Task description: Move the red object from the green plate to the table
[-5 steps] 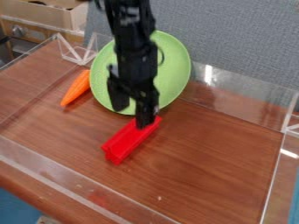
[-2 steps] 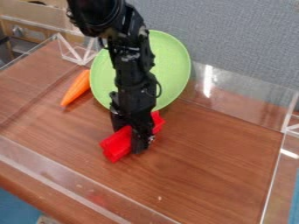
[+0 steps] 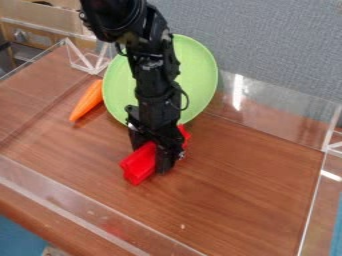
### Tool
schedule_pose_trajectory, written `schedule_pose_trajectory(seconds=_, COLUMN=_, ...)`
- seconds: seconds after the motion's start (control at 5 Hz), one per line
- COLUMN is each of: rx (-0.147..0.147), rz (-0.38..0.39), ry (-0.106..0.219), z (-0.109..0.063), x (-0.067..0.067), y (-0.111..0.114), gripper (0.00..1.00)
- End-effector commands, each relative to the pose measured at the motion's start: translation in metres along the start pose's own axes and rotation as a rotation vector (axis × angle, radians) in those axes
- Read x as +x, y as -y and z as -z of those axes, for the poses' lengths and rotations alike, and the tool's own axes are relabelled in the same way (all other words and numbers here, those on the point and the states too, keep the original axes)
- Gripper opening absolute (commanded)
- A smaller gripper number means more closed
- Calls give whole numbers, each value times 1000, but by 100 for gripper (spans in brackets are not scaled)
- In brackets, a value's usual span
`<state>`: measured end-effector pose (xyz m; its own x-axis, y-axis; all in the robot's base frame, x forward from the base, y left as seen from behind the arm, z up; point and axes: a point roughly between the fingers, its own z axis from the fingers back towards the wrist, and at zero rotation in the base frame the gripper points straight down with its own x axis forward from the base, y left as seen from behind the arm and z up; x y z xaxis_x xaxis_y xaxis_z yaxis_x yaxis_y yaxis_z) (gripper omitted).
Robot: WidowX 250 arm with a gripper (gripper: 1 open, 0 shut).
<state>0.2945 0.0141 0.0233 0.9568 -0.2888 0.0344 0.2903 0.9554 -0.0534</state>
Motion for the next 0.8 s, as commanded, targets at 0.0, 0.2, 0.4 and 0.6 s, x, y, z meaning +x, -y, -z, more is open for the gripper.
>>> schedule_pose_trajectory(seconds=0.0, rx=12, rz=-62, ry=51, z=-15, x=4, y=2, gripper=0)
schedule_pose_trajectory(seconds=0.2, rx=9, rz=-117, ry=60, z=-19, x=-1, y=2, gripper=0)
schedule_pose_trajectory(seconds=0.4, rx=11, rz=-185, ry=65, z=-23, x=-2, y=-1, gripper=0)
schedule_pose_trajectory(seconds=0.6, rx=15, rz=-248, ry=68, z=-26, x=-3, y=-5, gripper=0)
